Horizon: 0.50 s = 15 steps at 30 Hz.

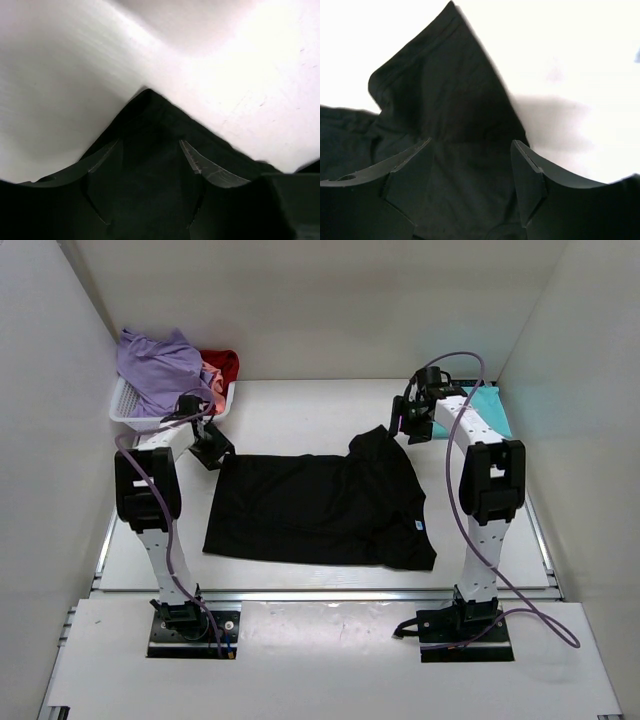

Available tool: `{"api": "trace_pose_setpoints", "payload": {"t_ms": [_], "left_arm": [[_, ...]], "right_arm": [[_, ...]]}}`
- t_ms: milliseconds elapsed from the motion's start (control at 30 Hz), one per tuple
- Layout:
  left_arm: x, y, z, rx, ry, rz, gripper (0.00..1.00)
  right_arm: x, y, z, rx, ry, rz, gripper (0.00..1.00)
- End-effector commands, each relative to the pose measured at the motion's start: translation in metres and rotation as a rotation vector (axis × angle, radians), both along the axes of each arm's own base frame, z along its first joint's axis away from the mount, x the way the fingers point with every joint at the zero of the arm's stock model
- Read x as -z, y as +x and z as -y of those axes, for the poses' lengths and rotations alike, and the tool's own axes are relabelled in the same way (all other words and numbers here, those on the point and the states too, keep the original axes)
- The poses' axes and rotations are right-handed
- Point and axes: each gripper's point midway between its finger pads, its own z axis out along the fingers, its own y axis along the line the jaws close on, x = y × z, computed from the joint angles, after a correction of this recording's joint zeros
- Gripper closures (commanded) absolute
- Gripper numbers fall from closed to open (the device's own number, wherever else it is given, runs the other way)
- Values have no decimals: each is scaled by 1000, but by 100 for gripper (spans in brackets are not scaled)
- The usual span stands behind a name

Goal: Fold and stack the t-shirts
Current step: Grap the side of the flattened tshirt furthest away from the robot with both arms

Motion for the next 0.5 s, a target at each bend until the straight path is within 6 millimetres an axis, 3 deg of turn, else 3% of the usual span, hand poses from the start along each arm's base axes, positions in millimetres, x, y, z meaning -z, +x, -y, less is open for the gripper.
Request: {"api": "trace_pose_setpoints", "payload": {"t_ms": [0, 133, 467], "left_arm": [[-23, 25, -2, -24, -8, 81, 41], [-29, 36, 1, -12, 6, 103, 41], [3, 29, -5, 3, 87, 9, 42]], "right_arm": [[-4, 22, 11, 12, -22, 39, 40], [4, 32, 15, 23, -28, 34, 40], [21, 49, 8, 20, -25, 23, 39]]}}
